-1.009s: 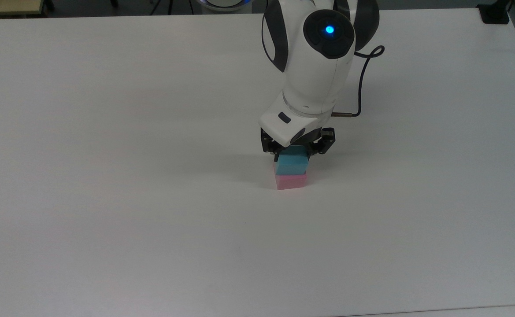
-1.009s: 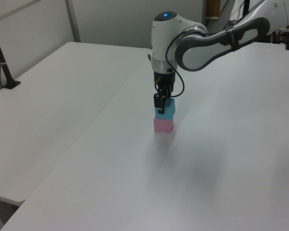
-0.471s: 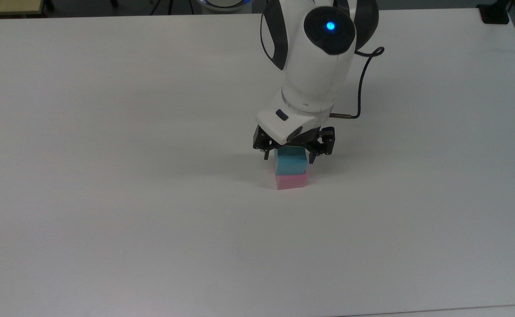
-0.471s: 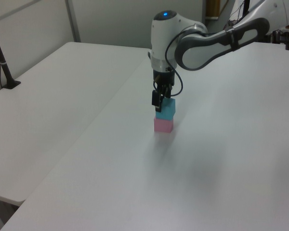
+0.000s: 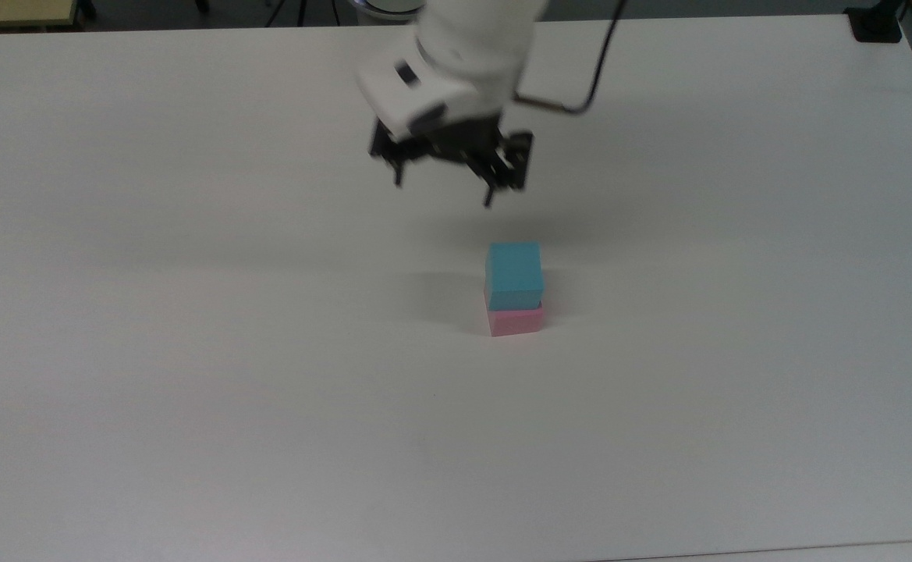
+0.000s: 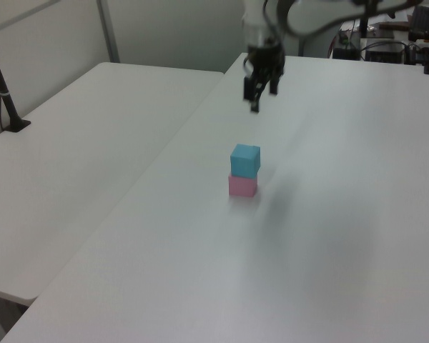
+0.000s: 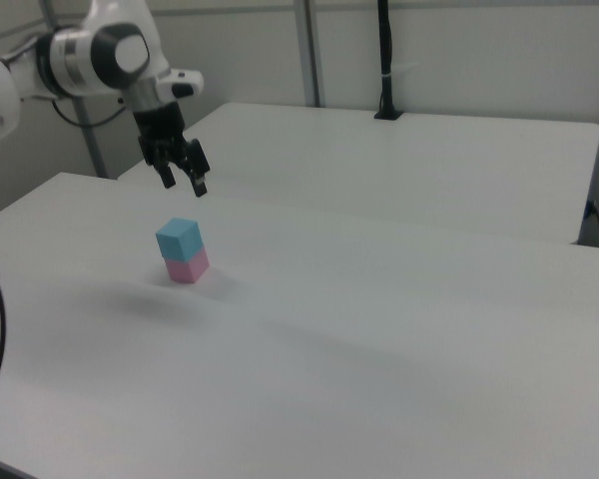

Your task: Put blue cube on pink cube

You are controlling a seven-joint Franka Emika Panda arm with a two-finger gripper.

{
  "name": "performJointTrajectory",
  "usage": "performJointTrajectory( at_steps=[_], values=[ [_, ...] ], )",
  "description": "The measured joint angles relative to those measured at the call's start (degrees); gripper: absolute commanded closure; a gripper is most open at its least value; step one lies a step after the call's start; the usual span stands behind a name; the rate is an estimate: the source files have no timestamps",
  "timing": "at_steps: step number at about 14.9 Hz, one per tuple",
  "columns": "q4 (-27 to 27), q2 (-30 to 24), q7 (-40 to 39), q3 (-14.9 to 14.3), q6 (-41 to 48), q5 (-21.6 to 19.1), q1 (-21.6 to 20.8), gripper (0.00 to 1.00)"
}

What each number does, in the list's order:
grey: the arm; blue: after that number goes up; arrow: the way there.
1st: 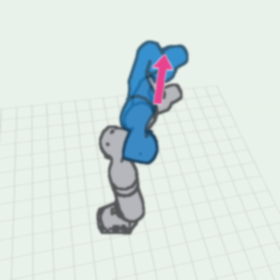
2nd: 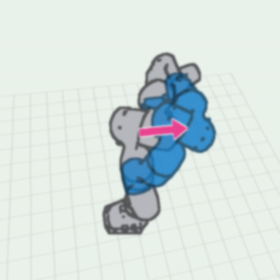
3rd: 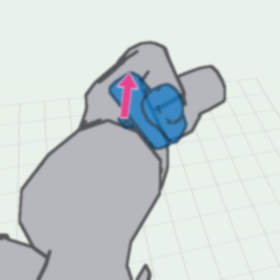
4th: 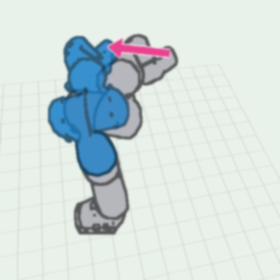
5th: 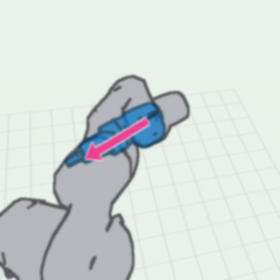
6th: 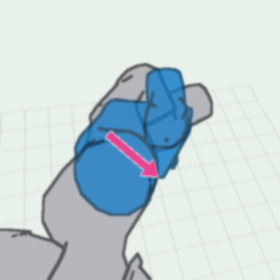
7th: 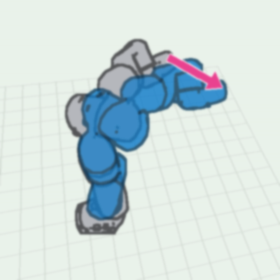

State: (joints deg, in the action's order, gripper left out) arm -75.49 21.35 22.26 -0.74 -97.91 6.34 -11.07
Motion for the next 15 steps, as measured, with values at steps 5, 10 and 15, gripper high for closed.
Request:
performJointTrajectory(
  at_steps=[5,10,15],
  values=[
    [-1.09,-10.25,-0.34,-0.26,10.48,0.0,4.98,0.0],
    [-8.06,-19.66,-6.84,-0.37,11.74,-1.32,11.98,0.0],
    [-15.59,-26.07,-13.57,0.92,5.87,-2.33,16.15,0.0]
  ],
)
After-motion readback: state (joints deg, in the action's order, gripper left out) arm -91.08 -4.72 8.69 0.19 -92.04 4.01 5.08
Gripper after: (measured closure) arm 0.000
